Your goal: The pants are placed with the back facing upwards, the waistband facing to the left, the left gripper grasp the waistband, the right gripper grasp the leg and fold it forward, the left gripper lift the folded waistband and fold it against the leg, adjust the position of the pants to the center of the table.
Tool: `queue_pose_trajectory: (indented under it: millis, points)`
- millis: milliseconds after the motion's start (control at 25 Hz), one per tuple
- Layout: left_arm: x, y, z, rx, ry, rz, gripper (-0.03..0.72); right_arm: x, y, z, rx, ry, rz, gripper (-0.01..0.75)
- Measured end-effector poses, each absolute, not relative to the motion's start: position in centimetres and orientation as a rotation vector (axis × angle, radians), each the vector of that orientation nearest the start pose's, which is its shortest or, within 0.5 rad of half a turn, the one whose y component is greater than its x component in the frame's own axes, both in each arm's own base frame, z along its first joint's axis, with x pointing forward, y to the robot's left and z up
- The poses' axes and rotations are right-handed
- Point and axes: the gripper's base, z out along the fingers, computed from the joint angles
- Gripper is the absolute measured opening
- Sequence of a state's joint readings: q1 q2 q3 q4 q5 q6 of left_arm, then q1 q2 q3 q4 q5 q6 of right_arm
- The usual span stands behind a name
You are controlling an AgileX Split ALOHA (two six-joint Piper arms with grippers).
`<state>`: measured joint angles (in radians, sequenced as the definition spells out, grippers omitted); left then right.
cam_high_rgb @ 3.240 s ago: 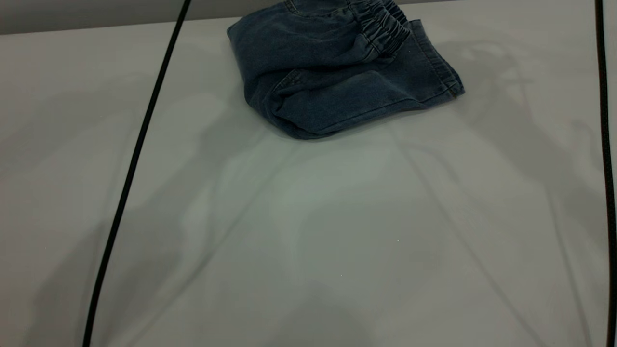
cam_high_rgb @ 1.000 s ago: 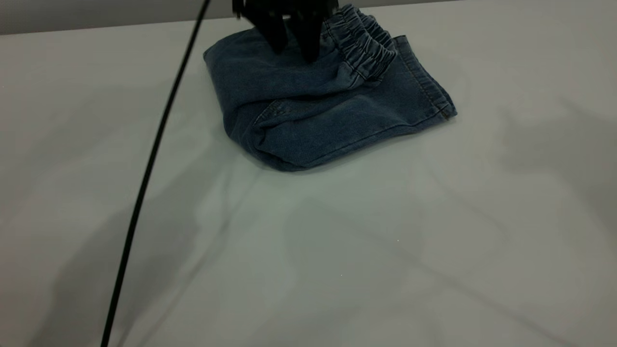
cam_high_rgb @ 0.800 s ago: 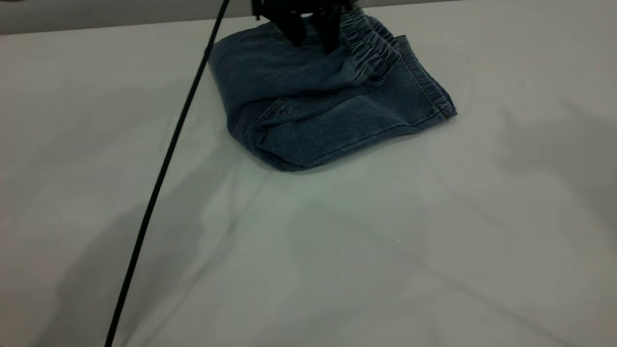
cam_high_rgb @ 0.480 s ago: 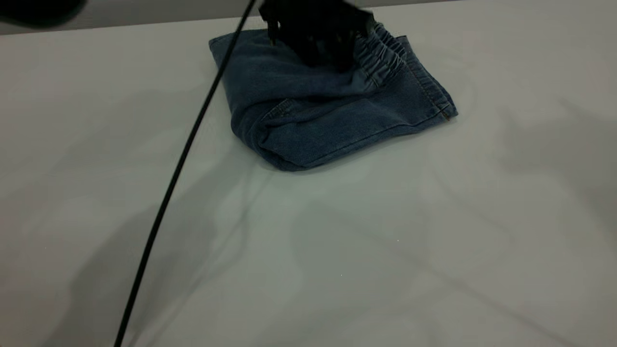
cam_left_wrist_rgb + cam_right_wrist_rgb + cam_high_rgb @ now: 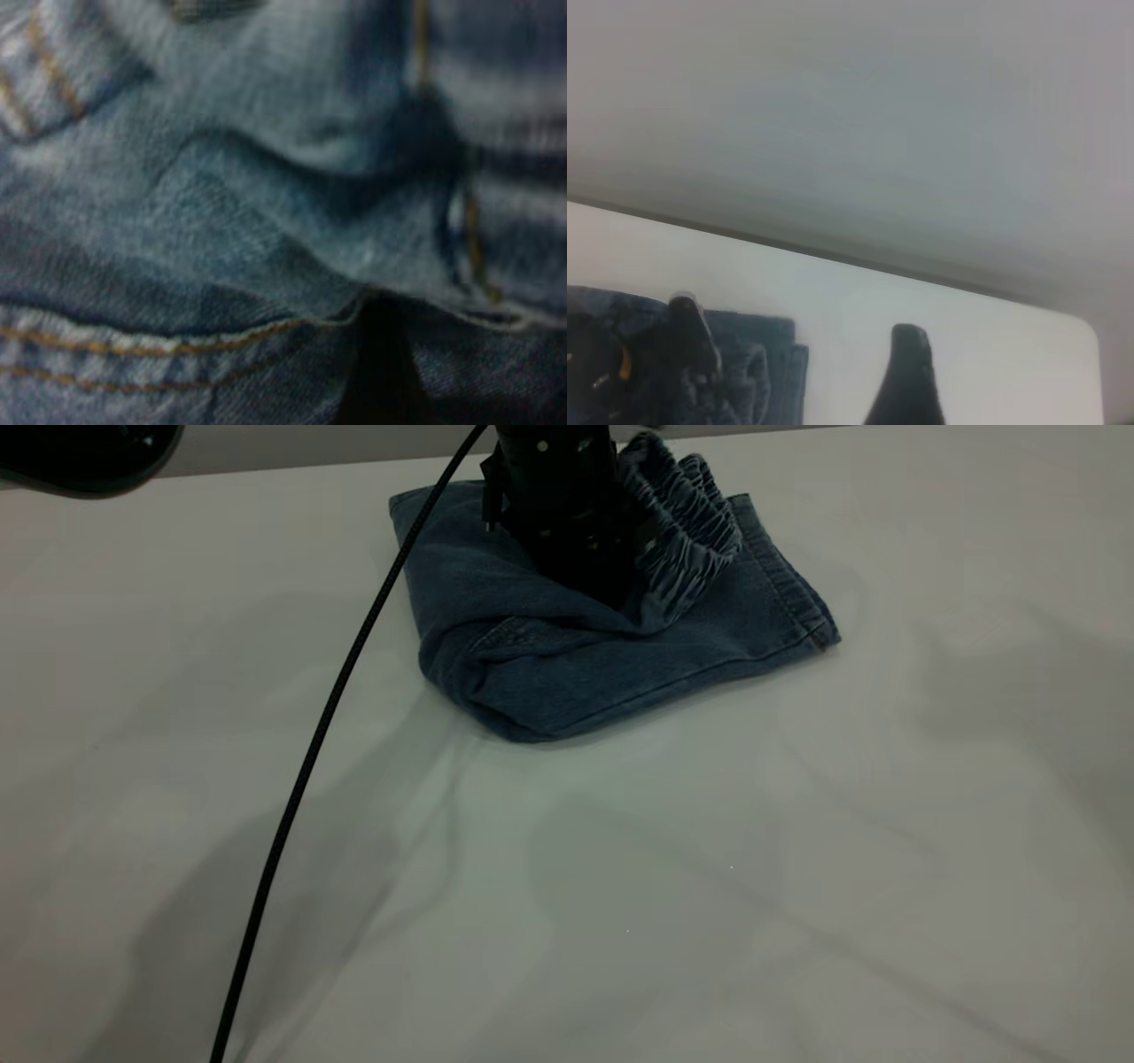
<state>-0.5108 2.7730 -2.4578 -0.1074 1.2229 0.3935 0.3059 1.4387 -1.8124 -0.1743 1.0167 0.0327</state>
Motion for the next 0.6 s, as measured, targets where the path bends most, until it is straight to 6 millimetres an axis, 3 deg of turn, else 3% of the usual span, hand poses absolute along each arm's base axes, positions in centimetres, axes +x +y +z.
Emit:
queue_pose_trajectory:
  millis: [280,480,600]
  points:
    - [46.4,-27.0,6.5,1.51,2.616,-0.151,0.417,28.4,7.6,49.4,-0.297,2.072,-0.006,0.498]
    - [46.6,-27.2,7.3,1.452,2.624,-0.151,0.414,28.4,7.6,49.4,-0.298,2.063,-0.006,0.498]
    - [47.1,-27.4,9.9,1.327,2.622,-0.152,0.414,28.4,7.6,49.5,-0.299,2.062,-0.007,0.498]
